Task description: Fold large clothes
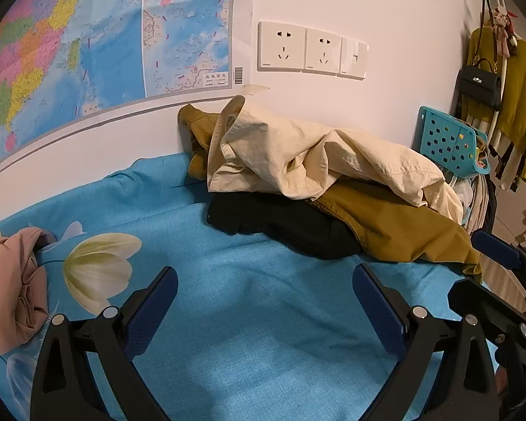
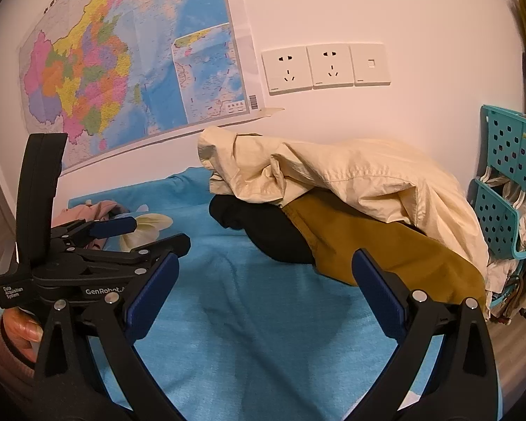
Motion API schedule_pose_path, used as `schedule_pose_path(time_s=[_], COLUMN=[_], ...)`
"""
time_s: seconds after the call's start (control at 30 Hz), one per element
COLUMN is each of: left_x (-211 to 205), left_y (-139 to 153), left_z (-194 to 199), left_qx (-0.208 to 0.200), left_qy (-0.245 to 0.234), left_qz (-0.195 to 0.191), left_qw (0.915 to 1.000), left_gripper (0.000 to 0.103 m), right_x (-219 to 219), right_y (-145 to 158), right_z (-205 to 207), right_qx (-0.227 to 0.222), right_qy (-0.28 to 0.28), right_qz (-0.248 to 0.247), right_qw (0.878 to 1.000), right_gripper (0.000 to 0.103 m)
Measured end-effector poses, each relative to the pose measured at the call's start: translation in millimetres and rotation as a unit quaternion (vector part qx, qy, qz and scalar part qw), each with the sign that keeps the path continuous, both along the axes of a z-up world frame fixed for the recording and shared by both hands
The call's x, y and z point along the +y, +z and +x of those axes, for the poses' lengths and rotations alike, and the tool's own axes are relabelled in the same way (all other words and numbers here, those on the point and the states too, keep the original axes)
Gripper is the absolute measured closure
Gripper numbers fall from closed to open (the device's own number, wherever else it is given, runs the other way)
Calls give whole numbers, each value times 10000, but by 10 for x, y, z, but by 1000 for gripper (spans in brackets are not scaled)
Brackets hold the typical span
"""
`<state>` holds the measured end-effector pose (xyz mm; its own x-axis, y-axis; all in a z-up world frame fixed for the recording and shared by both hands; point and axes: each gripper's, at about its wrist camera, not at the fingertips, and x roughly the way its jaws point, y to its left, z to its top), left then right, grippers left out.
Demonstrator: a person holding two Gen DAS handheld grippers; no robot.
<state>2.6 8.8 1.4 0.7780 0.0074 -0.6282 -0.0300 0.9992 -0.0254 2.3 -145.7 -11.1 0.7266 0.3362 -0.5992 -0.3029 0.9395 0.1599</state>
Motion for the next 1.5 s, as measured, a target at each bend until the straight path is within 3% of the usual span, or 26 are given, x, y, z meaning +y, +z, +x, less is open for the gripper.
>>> schedule_pose_path(time_s=[1.5], left_x=[1], left_y=[-49], left_z=[25], left_qx=[45], left_qy=[12], left_qz=[-96], left_qw=[9999], left_gripper=[7], right_x=[16], right_y=[-8], right_z=[18], right_qx=[39], right_qy=[28], right_qz=[-7], right_qw=[10000], right_gripper=[6])
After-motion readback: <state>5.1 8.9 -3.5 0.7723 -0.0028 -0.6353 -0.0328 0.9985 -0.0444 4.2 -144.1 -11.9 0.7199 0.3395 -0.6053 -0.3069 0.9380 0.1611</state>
